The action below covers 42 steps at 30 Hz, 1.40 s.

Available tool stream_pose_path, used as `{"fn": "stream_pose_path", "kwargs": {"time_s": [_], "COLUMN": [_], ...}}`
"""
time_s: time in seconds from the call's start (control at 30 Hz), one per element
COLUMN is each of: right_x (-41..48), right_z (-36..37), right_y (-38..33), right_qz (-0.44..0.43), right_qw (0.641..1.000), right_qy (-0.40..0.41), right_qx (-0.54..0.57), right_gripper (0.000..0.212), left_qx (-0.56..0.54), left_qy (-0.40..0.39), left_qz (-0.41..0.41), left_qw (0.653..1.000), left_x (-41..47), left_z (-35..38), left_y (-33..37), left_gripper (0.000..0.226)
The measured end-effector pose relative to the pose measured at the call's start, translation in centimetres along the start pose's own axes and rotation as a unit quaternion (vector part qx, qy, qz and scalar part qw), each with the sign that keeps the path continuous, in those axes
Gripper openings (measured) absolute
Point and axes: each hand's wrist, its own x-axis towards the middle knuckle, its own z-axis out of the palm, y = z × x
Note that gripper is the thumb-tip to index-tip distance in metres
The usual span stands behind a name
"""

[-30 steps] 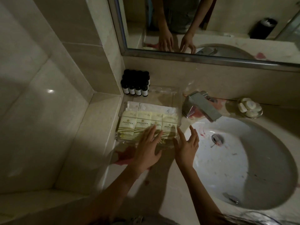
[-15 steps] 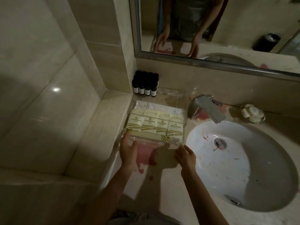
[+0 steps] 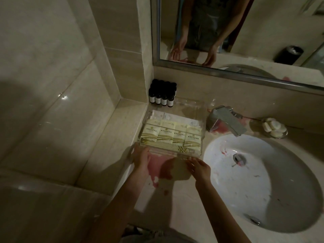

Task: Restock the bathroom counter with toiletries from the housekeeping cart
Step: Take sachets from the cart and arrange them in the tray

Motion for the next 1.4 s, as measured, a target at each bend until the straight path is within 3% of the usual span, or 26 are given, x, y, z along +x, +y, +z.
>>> {"fn": "stream_pose_path", "kwargs": {"time_s": [0.17, 0.37, 0.53, 0.93, 1.1, 1.33, 1.4], "right_x": [0.4, 1.0, 1.7, 3.1, 3.7, 5.3, 5.5], "right_z": [0.0, 0.0, 0.1, 1.3, 1.8, 2.1, 2.2], "right_y": [0.2, 0.3, 0.5, -0.5, -0.9, -1.8, -2.0], "right_qz": [0.003, 0.003, 0.000, 0.000, 0.003, -0.001, -0.003], "right_qw": [1.000, 0.999, 0.997, 0.997, 0.998, 0.998, 0.998], "right_qy": [0.011, 0.033, 0.048, 0.059, 0.058, 0.068, 0.067], "right_qx": [-0.005, -0.042, -0.052, -0.056, -0.034, -0.006, -0.003], "right_gripper": [0.012, 0.011, 0.015, 0.016, 0.015, 0.011, 0.011], "left_qx": [0.250, 0.318, 0.351, 0.323, 0.311, 0.181, 0.169], "left_qy": [-0.028, -0.041, -0.033, -0.059, -0.054, -0.015, -0.024], "left_qz": [0.113, 0.158, 0.151, 0.129, 0.127, 0.135, 0.115], "left_qw": [0.961, 0.934, 0.924, 0.936, 0.940, 0.974, 0.978], "left_x": [-1.3, -1.1, -1.1, 0.8, 1.7, 2.6, 3.0], "left_z": [0.7, 1.2, 1.9, 3.0, 3.6, 4.5, 5.0], "left_y": [1.8, 0.2, 0.8, 1.8, 2.6, 3.4, 3.7], "left_gripper": [0.073, 0.090, 0.071, 0.073, 0.085, 0.031, 0.033]}}
